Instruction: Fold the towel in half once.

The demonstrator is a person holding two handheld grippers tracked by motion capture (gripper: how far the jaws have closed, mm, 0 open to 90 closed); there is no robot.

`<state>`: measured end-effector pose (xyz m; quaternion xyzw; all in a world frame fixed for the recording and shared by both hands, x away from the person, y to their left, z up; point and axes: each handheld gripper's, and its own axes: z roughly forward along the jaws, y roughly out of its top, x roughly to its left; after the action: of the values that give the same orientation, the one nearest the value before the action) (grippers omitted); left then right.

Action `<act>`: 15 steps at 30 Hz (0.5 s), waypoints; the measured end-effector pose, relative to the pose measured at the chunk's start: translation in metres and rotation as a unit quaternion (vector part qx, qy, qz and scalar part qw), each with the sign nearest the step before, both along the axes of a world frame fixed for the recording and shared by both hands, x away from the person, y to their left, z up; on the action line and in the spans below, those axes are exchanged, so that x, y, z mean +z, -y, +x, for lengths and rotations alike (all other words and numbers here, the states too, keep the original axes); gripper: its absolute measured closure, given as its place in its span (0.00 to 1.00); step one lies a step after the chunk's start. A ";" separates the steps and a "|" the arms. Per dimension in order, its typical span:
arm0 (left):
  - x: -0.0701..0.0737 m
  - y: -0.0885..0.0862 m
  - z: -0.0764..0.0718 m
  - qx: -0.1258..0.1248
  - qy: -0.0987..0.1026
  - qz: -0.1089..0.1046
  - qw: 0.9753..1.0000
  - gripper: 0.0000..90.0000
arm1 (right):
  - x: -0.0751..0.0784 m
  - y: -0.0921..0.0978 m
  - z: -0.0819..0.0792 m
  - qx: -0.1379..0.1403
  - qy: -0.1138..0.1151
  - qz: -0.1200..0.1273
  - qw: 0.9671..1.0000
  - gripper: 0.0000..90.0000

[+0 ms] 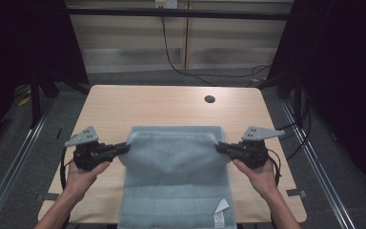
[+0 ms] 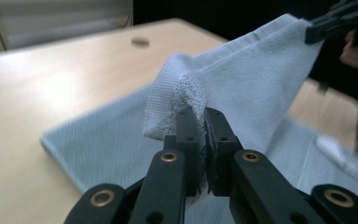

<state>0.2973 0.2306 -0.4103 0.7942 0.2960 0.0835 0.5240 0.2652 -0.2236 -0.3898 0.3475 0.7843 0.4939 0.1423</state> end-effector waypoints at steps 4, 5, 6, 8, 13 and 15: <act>-0.033 -0.001 -0.007 0.004 -0.036 0.003 0.999 0.95 | -0.036 0.001 -0.019 0.007 -0.042 0.001 0.999 0.97; -0.039 -0.003 -0.011 0.001 -0.040 0.000 0.999 0.95 | -0.042 0.001 -0.024 0.007 -0.050 0.002 0.999 0.97; -0.047 -0.005 -0.021 -0.007 -0.045 0.004 0.999 0.95 | -0.048 0.002 -0.029 0.009 -0.054 0.003 0.998 0.97; -0.050 -0.006 -0.027 -0.015 -0.047 0.009 0.999 0.95 | -0.052 0.002 -0.035 0.010 -0.056 0.007 0.998 0.96; -0.061 -0.011 -0.051 -0.035 -0.054 0.018 0.998 0.93 | -0.064 0.003 -0.067 0.021 -0.072 -0.022 0.997 0.94; -0.068 -0.010 -0.060 -0.043 -0.060 0.030 0.997 0.93 | -0.067 0.003 -0.072 0.024 -0.077 -0.018 0.997 0.94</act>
<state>0.2375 0.2410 -0.4786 0.8250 0.2896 0.0219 0.4848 0.1929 -0.2266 -0.4570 0.3632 0.8097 0.4546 0.0761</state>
